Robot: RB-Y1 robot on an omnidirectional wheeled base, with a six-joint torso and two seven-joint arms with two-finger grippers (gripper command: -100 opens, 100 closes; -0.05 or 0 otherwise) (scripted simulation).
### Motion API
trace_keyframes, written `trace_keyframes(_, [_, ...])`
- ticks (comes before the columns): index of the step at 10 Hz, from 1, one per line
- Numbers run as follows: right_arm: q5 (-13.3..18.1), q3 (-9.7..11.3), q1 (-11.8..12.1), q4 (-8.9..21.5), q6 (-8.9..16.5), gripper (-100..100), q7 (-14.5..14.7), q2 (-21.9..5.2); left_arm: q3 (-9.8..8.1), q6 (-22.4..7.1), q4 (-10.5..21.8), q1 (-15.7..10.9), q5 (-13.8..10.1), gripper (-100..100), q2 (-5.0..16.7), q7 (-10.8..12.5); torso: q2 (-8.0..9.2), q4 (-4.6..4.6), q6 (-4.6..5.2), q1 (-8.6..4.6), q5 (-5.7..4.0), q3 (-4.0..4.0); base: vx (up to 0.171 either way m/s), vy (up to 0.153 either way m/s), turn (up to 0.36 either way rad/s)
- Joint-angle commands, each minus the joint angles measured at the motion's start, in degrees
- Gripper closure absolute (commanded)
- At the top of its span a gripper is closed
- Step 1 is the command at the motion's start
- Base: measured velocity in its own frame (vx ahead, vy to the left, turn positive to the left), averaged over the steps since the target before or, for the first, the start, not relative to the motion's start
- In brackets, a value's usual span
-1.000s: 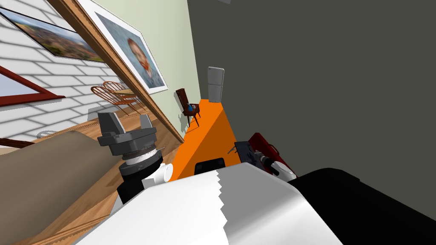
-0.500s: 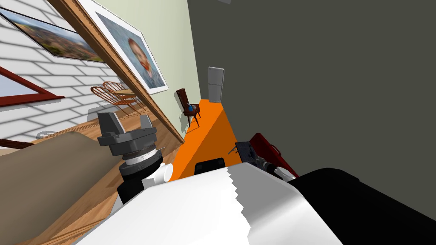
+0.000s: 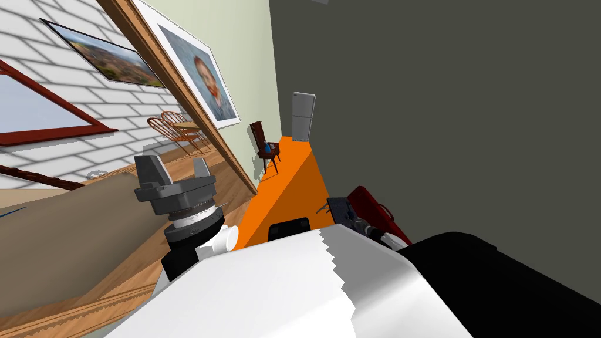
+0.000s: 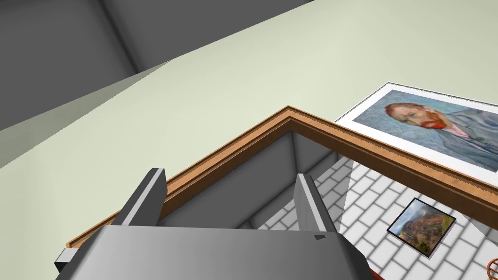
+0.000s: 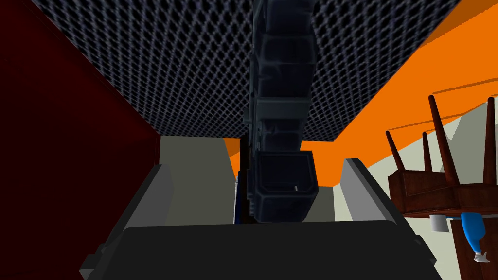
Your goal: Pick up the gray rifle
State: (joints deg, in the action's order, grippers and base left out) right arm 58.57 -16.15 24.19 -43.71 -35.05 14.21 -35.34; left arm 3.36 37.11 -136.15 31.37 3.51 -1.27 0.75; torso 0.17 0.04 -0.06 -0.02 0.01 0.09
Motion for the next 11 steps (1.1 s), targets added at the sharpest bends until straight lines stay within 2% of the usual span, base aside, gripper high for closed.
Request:
trace_keyframes(1, [-0.7,-0.6,-0.1,1.9,-0.4,-100,1.0,0.1,0.00,0.0,0.0,0.0,0.0,0,0.0,0.0,0.00,0.00,0.00,0.00,0.00,0.00,-0.041,-0.001,0.131])
trace_keyframes(2, [-0.7,-0.6,-0.1,1.9,-0.4,-100,1.0,0.1,0.00,0.0,0.0,0.0,0.0,0,0.0,0.0,0.01,0.00,0.06,0.00,0.00,0.01,-0.017,0.001,-0.030])
trace_keyframes(3, [-2.3,-2.0,-0.6,3.7,-1.3,-100,2.9,0.2,-0.01,0.0,0.0,0.0,0.0,0,0.0,0.0,-0.04,-0.01,0.07,0.01,0.00,-0.02,-0.026,0.010,0.197])
trace_keyframes(4, [-2.3,-2.0,-0.6,5.1,-1.3,-100,2.9,0.2,0.00,0.0,0.0,0.0,0.0,0,0.0,0.0,-0.05,-0.01,0.01,0.03,0.01,-0.03,-0.029,0.001,0.172])
trace_keyframes(5, [-3.8,-3.3,-1.1,6.8,-2.2,-100,4.9,0.3,0.00,0.0,0.0,0.0,0.0,0,0.0,0.0,-0.04,-0.01,0.05,0.01,0.00,-0.02,-0.042,0.008,0.210])
trace_keyframes(6, [-3.8,-3.3,-1.1,8.3,-2.2,-100,4.9,0.3,0.00,0.0,0.0,0.0,0.0,0,0.0,0.0,-0.05,0.02,-0.05,-0.07,-0.05,-0.01,-0.034,0.006,0.123])
trace_keyframes(7, [-5.3,-4.7,-1.7,10.9,-3.1,-100,6.8,0.4,0.00,0.0,0.0,0.0,0.0,0,0.0,0.0,-0.08,0.01,0.00,-0.12,-0.06,-0.03,-0.047,0.004,0.231])
trace_keyframes(8, [-5.3,-4.7,-1.7,11.4,-3.1,-100,6.8,0.4,0.00,0.0,0.0,0.0,0.0,0,0.0,0.0,-0.07,0.04,-0.10,-0.17,-0.11,-0.02,-0.039,0.002,0.127])
trace_keyframes(10, [-8.4,-7.4,-2.7,16.2,-4.8,-100,10.6,0.6,0.00,0.0,0.0,0.0,0.0,0,0.0,0.0,-0.15,0.05,-0.14,-0.29,-0.18,-0.05,-0.043,0.010,0.248])
trace_keyframes(11, [-8.4,-7.4,-2.7,17.8,-4.8,-100,10.6,0.6,0.00,0.0,0.0,0.0,0.0,0,0.0,0.0,-0.17,0.06,-0.17,-0.33,-0.20,-0.05,-0.036,0.006,0.186])
